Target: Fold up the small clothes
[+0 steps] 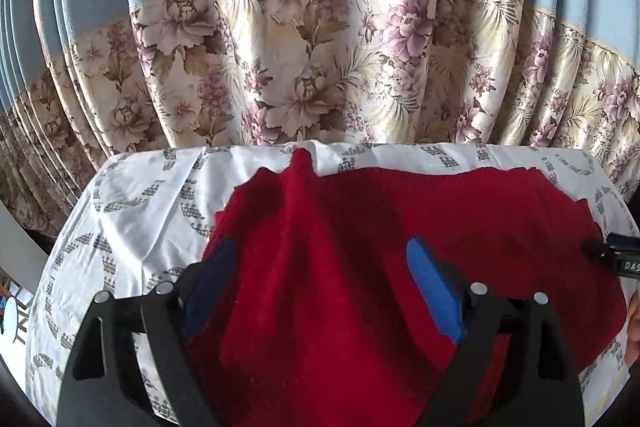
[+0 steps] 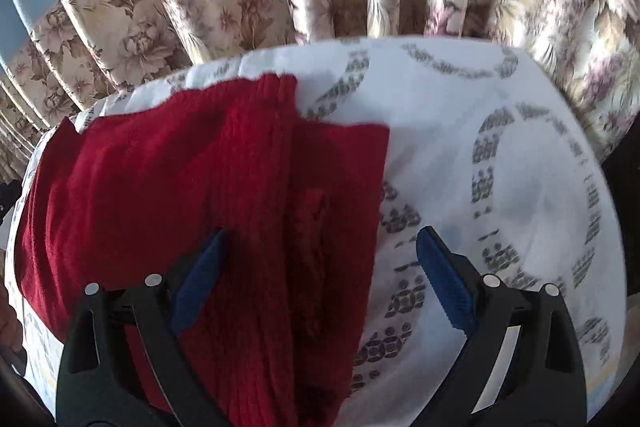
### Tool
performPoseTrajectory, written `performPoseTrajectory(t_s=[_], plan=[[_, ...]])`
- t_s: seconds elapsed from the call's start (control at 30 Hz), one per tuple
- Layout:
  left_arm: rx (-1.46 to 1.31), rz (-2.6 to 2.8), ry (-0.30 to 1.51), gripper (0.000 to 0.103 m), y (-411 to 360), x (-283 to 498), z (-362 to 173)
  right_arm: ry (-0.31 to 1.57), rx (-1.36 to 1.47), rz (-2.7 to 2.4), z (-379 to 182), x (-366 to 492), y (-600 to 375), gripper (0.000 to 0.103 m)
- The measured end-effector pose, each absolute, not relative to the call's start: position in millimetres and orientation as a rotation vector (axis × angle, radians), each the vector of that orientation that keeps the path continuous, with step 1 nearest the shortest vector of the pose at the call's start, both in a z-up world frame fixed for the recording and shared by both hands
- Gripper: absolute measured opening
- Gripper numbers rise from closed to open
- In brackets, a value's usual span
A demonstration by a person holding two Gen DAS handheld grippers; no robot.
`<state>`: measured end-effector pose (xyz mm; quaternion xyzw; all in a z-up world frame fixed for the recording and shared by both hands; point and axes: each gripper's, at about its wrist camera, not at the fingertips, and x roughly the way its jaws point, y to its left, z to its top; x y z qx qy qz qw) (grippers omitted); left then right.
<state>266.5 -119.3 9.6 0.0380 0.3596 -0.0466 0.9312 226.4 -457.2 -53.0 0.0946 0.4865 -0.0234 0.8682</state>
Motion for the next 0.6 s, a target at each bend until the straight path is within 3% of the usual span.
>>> performPoseTrajectory(t_s=[0.1, 0.17, 0.2, 0.27, 0.37, 0.6], plan=[[0.07, -0.091, 0.745, 0.087, -117, 268, 7, 1.028, 0.224, -0.018, -60, 227, -454, 0.09], [0.064, -0.09, 0.75, 0.087, -115, 269, 5, 1.028, 0.245, 0.02, -61, 227, -450, 0.074], [0.062, -0.089, 0.751, 0.087, -115, 269, 5, 1.027, 0.246, 0.031, -60, 227, -448, 0.071], [0.055, -0.095, 0.755, 0.087, -115, 269, 4, 1.021, 0.217, 0.049, -56, 227, -442, 0.051], [0.058, -0.106, 0.754, 0.087, -119, 268, 4, 1.015, 0.209, 0.083, -50, 225, -436, 0.032], [0.082, -0.135, 0.746, 0.087, -140, 260, 2, 0.979, 0.233, 0.072, -39, 224, -438, 0.027]])
